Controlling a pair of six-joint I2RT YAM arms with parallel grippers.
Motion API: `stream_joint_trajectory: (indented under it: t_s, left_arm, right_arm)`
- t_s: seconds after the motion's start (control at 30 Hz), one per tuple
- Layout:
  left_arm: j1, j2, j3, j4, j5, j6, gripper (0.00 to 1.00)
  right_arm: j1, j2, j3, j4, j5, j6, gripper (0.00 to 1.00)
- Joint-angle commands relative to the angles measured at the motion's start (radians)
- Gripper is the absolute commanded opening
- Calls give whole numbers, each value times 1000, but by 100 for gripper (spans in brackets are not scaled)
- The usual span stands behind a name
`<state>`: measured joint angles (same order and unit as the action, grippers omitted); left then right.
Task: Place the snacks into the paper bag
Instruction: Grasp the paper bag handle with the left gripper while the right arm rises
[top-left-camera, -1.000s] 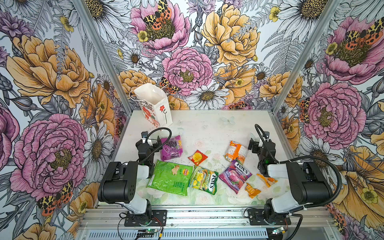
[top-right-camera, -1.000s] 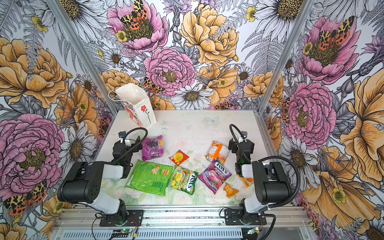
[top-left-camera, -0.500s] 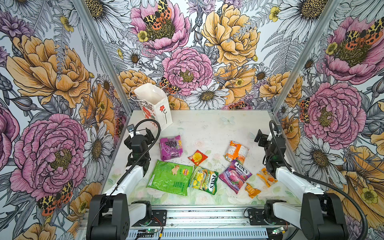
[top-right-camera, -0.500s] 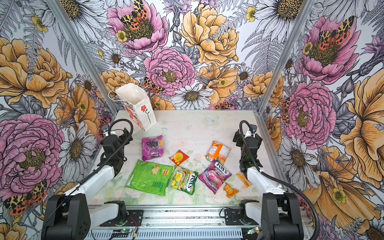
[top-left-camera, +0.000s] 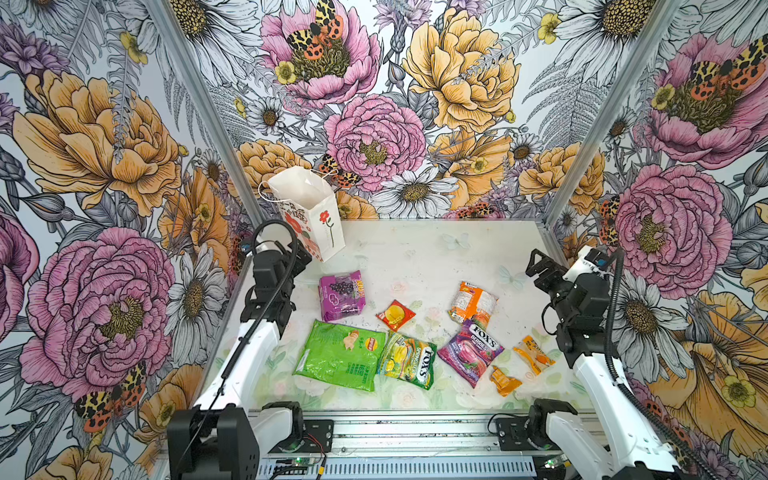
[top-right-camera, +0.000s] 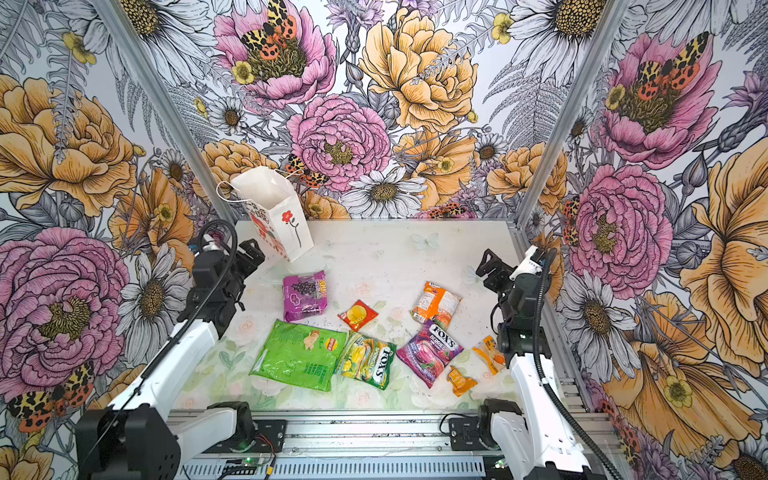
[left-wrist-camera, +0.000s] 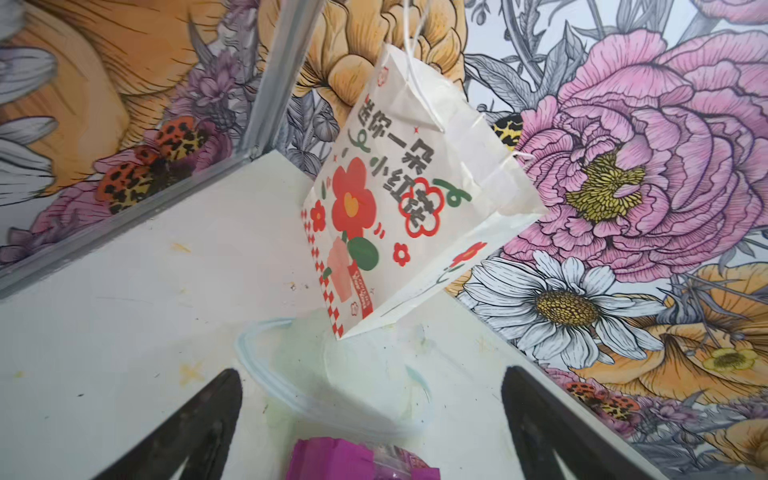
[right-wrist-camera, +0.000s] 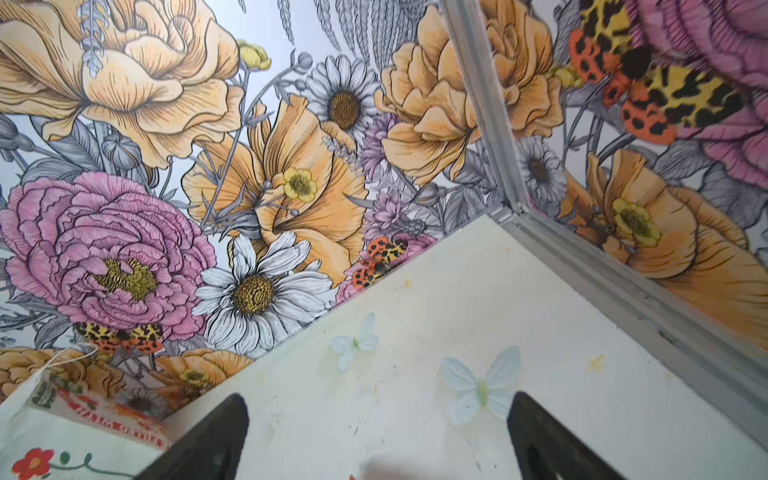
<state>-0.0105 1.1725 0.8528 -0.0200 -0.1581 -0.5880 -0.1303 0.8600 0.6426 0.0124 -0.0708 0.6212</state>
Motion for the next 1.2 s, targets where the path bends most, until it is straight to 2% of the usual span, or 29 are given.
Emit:
stream_joint_trajectory:
  t_s: [0.0, 0.1, 0.17, 0.2, 0.37, 0.53, 0.7, 0.83, 1.03, 1.17]
  left_arm:
    - [-60, 70, 146, -117, 33, -57, 99]
    - [-121, 166, 300, -177, -17, -123, 99]
    - [-174, 247, 453, -288, -132, -134, 99]
    - [-190, 277, 493, -346, -215, -189, 99]
    - [-180, 378, 581, -401, -303, -323, 99]
    - [-172, 439, 595, -295, -302, -387, 99]
    - [-140, 514, 674, -290, -362, -382, 99]
    - [-144, 518, 635, -155, -450, -327, 99]
    - [-149, 551, 624, 1, -468, -249, 99]
    - [-151, 624, 716, -33, -477, -203, 97]
  right_arm:
    - [6, 13, 45, -127, -105, 15, 97]
    - [17, 16, 50, -155, -156, 25, 96]
    - [28, 17, 54, -169, -180, 21, 95]
    - [36, 12, 55, -176, -184, 17, 95]
    - [53, -14, 51, -218, -172, -10, 95]
    - [110, -5, 41, -226, -134, -33, 95]
    - [149, -2, 36, -227, -112, -47, 95]
    - [180, -6, 20, -226, -94, -57, 95]
    - [209, -1, 11, -226, -77, -61, 95]
    - [220, 3, 4, -227, -69, -61, 95]
